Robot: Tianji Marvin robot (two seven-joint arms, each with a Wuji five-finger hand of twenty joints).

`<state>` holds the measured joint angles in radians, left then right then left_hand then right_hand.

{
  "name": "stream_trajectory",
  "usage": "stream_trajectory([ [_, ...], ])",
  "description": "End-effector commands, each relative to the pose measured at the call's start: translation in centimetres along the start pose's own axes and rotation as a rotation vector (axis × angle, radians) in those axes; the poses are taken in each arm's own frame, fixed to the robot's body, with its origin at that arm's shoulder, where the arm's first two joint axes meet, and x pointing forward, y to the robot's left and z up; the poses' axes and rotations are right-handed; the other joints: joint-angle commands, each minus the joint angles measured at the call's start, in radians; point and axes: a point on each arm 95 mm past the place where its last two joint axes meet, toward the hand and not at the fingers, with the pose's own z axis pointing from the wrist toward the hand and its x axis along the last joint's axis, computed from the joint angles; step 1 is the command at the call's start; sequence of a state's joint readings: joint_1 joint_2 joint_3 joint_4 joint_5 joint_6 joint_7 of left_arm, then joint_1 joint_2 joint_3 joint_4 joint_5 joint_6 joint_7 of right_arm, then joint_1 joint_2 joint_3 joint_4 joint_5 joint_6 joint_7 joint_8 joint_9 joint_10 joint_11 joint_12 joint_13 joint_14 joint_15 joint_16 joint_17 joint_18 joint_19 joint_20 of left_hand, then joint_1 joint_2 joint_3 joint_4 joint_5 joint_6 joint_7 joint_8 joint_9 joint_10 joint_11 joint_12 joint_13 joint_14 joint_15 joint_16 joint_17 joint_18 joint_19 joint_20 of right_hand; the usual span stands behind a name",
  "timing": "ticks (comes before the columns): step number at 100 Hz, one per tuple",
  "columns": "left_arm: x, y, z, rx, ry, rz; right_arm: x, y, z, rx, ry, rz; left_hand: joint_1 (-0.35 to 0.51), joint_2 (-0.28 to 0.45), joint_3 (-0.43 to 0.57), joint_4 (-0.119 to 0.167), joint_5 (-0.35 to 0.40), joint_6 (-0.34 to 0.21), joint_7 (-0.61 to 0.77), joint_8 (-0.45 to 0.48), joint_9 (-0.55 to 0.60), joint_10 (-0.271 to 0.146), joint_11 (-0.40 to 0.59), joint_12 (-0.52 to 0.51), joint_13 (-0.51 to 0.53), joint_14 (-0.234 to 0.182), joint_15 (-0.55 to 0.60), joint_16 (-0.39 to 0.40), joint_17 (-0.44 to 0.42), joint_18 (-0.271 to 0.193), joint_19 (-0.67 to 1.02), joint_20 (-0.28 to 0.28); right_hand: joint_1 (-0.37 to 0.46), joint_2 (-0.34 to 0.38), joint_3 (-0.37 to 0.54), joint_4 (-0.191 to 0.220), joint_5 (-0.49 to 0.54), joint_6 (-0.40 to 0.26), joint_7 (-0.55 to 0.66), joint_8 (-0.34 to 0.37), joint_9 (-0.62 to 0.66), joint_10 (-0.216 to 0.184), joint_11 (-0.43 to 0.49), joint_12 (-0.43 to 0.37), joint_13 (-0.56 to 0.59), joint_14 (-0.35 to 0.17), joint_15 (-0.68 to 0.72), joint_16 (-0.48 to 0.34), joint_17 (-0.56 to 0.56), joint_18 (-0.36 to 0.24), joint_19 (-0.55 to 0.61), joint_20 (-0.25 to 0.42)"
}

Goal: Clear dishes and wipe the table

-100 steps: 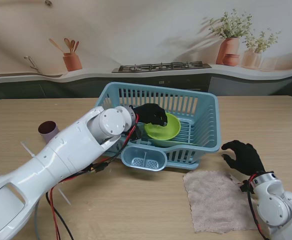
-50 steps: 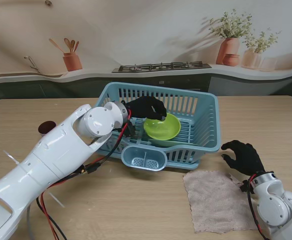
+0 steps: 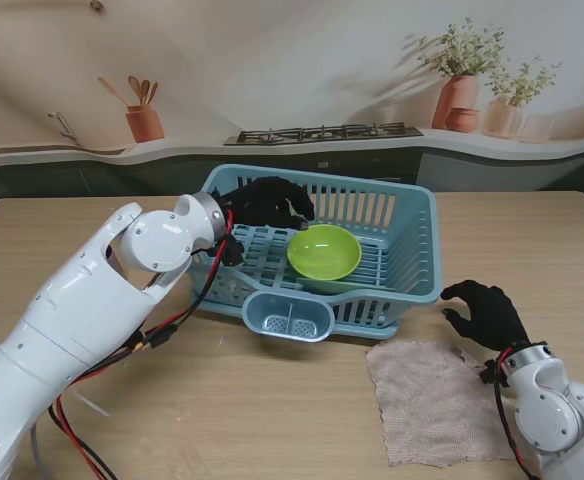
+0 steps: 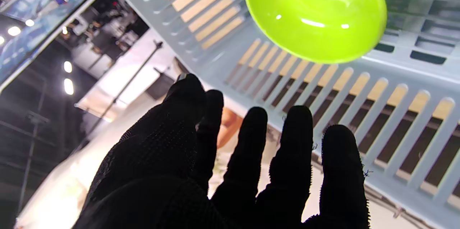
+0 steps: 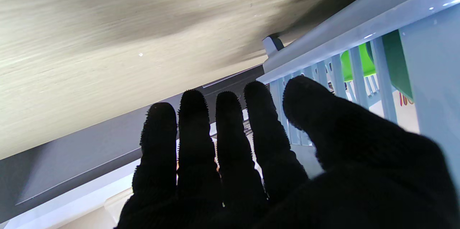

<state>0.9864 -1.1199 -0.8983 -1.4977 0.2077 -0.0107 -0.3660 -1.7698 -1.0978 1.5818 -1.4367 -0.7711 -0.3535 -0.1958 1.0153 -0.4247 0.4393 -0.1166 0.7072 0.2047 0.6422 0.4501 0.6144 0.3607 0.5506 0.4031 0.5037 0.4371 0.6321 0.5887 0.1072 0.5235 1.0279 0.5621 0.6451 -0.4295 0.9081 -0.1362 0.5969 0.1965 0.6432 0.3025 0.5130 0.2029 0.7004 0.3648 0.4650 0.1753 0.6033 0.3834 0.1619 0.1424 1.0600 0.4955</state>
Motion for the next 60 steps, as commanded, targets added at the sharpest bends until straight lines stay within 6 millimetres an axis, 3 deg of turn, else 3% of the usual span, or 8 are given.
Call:
stream_trajectory([
  [1, -0.1, -0.6, -0.8, 0.002, 0.008, 0.025, 0.2, -0.2, 0.0, 0.016, 0.008, 0.001, 0.055, 0.028, -0.024, 0.029, -0.034, -0.029, 0.014, 0.006, -0.019, -0.028, 0.014, 0.005, 0.001, 0.007, 0.013, 0.016, 0.002, 0.016, 0.043, 0.018, -0.031, -0.034, 0.035, 0.035, 0.016, 0.004, -0.002, 0.009, -0.004, -0.001, -0.009, -0.010, -0.029, -0.014, -0.010, -0.005, -0.013, -0.014, -0.009, 0.006],
  [60, -4.8, -3.3, -8.5, 0.146, 0.000, 0.203, 0.9, -0.6, 0.2, 0.040, 0.015, 0.014, 0.064, 0.032, -0.061, 0.040, -0.034, -0.027, 0.018, -0.001, -0.019, -0.026, 0.013, 0.005, 0.004, 0.008, 0.013, 0.017, 0.009, -0.003, 0.041, 0.019, -0.036, -0.031, 0.034, 0.035, 0.017, 0.004, -0.003, 0.010, -0.003, -0.001, -0.010, -0.010, -0.029, -0.014, -0.010, -0.005, -0.013, -0.011, -0.009, 0.005],
])
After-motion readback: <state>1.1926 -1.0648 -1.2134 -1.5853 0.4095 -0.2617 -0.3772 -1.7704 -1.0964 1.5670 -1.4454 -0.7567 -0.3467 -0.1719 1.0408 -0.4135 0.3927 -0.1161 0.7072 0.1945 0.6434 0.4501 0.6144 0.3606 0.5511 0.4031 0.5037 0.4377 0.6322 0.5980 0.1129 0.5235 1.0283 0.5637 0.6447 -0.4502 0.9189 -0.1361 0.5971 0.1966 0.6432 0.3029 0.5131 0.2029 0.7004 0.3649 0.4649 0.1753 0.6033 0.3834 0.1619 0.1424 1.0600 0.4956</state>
